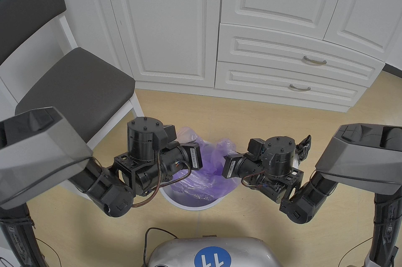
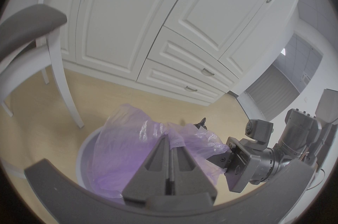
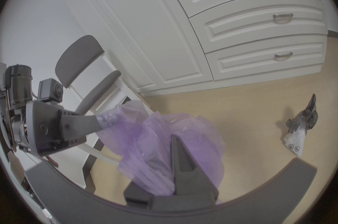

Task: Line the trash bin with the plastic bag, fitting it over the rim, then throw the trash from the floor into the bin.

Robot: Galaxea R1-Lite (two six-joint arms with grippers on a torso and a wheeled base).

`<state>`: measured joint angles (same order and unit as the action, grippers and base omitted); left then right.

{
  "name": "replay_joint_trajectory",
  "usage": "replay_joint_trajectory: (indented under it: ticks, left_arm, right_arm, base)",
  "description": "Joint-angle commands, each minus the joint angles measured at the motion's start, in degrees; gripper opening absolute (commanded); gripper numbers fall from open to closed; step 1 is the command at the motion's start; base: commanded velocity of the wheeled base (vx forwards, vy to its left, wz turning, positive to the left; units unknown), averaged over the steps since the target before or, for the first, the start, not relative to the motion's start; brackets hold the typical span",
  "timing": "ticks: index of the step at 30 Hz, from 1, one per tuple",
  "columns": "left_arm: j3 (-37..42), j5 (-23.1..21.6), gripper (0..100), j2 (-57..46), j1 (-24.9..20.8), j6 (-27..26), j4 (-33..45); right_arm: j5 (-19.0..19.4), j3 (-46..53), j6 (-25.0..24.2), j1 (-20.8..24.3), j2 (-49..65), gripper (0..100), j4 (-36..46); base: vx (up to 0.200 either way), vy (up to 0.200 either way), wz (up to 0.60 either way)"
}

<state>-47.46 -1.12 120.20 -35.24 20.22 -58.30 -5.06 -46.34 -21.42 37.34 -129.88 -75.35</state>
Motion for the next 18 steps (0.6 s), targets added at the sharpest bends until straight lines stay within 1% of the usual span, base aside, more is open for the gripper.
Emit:
replay_joint_trajectory:
  ticks: [1, 5, 6, 9, 11, 13, 14, 16, 17, 18]
  left_arm:
    - [-3.08, -0.2, 0, 7.59, 1.05, 1.75, -0.85]
    - [-3.69, -0.37, 0, 11.11, 3.34, 1.66, -4.81]
    - [-3.69, -0.37, 0, 11.11, 3.34, 1.66, -4.81]
    - [-3.61, -0.64, 0, 11.02, 5.18, 1.31, -4.99]
    - [-2.82, -1.52, 0, 10.41, 6.06, 0.69, -4.9]
    - [-1.06, -3.45, 0, 9.26, 7.38, -2.21, -4.19]
    - [0.52, -5.47, 0, 8.47, 8.96, -5.63, -3.14]
    - [2.55, -8.9, 0, 6.89, 11.6, -11.44, -0.85]
    - [2.63, -9.07, 0, 6.8, 11.69, -11.79, -0.68]
    - [3.6, -10.48, 0, 5.22, 13.01, -15.13, 1.34]
  right_arm:
    - [0.14, -2.79, -1.08, -2.01, -6.18, 0, -0.06]
    - [0.14, -3.76, -2.22, -2.71, -7.93, 0, -0.24]
    - [0.14, -3.76, -2.22, -2.71, -7.93, 0, -0.24]
    - [0.31, -3.76, -2.49, -3.15, -7.41, 0, -0.41]
    - [0.23, -3.67, -2.4, -3.77, -7.06, 0, -0.32]
    - [0.05, -3.23, -1.52, -4.64, -6.53, 0, -0.06]
    - [-0.13, -2.88, -0.47, -5.35, -6.44, 0, 0.12]
    - [-0.21, -2.0, 3.05, -6.93, -5.74, 0, 0.73]
    - [-0.21, -1.92, 3.4, -7.11, -5.65, 0, 0.82]
    - [-0.3, -1.21, 6.48, -8.51, -5.03, 0, 1.43]
  base:
    - [0.0, 0.0, 0.0]
    - [0.0, 0.0, 0.0]
    - [0.0, 0.0, 0.0]
    - [0.0, 0.0, 0.0]
    - [0.0, 0.0, 0.0]
    - [0.0, 0.0, 0.0]
    - [0.0, 0.0, 0.0]
    - [0.0, 0.0, 0.0]
    - [0.0, 0.0, 0.0]
    - [0.0, 0.0, 0.0]
